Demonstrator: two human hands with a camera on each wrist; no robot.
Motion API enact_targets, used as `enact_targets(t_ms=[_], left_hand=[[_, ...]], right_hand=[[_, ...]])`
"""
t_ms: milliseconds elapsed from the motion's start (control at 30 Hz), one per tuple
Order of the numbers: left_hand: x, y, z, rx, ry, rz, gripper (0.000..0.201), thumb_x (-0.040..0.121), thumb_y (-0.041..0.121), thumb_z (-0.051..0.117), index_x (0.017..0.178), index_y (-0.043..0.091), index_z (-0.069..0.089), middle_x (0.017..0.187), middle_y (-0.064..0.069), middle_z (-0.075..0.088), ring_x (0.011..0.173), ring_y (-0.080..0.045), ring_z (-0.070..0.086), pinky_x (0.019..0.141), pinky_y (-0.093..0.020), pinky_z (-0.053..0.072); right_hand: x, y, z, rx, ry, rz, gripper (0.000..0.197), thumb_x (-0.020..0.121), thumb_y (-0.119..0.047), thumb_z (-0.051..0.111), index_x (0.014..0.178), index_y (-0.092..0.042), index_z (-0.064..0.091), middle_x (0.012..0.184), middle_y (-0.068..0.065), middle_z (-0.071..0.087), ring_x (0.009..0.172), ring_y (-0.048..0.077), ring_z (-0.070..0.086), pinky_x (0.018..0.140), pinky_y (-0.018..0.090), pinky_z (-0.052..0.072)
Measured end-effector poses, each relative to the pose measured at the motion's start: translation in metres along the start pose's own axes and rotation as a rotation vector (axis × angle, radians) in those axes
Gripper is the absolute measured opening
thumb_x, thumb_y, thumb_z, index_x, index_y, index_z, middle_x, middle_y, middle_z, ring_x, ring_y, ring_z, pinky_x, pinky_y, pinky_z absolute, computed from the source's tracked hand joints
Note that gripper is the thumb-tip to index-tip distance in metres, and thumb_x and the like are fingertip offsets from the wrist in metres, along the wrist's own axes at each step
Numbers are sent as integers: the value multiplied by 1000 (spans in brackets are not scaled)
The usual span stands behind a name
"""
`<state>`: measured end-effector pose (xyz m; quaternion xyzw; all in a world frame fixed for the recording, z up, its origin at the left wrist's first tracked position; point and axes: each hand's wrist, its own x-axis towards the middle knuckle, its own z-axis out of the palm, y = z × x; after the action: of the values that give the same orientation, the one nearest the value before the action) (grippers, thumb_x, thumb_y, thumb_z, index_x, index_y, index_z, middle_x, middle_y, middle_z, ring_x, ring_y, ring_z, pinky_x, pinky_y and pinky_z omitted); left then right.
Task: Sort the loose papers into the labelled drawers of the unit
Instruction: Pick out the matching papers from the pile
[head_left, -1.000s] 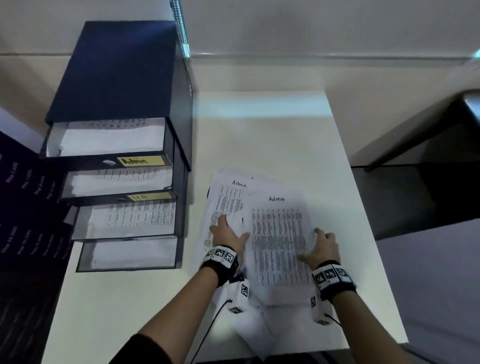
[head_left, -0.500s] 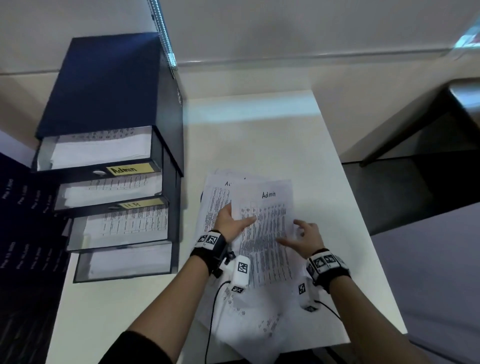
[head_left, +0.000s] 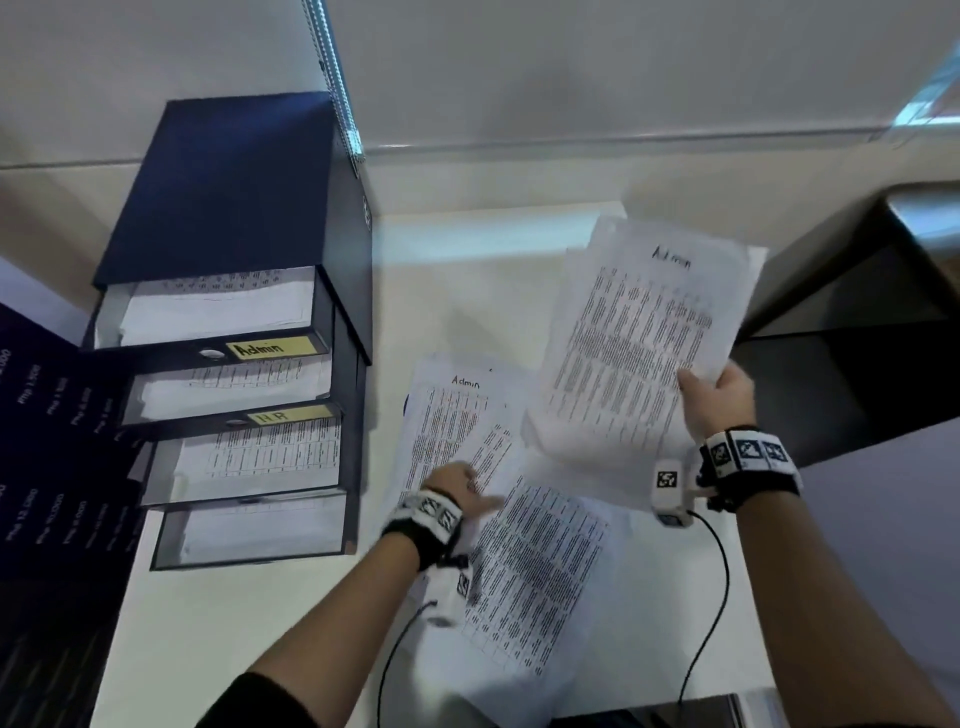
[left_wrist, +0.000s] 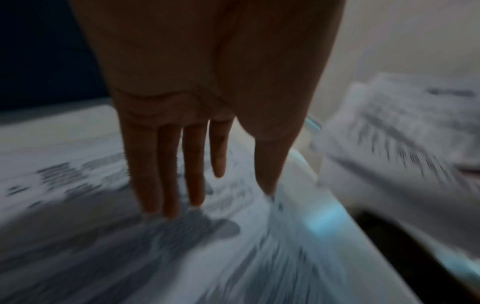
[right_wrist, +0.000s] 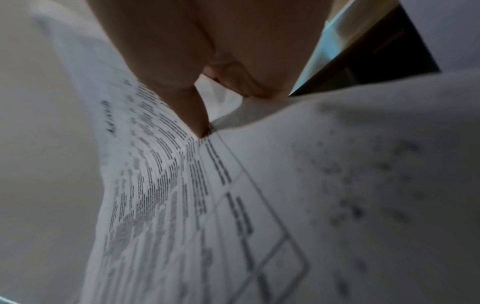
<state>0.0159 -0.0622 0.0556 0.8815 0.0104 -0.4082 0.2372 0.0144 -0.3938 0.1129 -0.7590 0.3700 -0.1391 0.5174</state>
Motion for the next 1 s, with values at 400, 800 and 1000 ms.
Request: enact_targets(t_ms=[400,800,1000], left_hand=[[18,-6,52,-42,179,24,16,89,26,67,100,17,60,96,-2,67,84,-20,61,80,-31,56],[-62,-7,-88,-645,741,342,71,71,64,77,122,24,49,108,3,51,95,-10,53,79,-19,46],[-94,-16,-151,-795,717,647,108,64,51,87,151,27,28,147,5,44,135,-2,42,109,-13,34]], right_hand=[[-64,117,14,-578,-508,397,33,79,-13,73,108,-2,62,108,18,67,96,33,65,90,46,55],[-99,-89,55,115,-652,-181,22,83,-8,74,103,-13,67,95,-11,75,89,4,71,77,25,54],[-120,-135,69,59,-516,-382,19,85,-13,74,79,4,67,53,-14,63,52,-12,57,50,2,39]])
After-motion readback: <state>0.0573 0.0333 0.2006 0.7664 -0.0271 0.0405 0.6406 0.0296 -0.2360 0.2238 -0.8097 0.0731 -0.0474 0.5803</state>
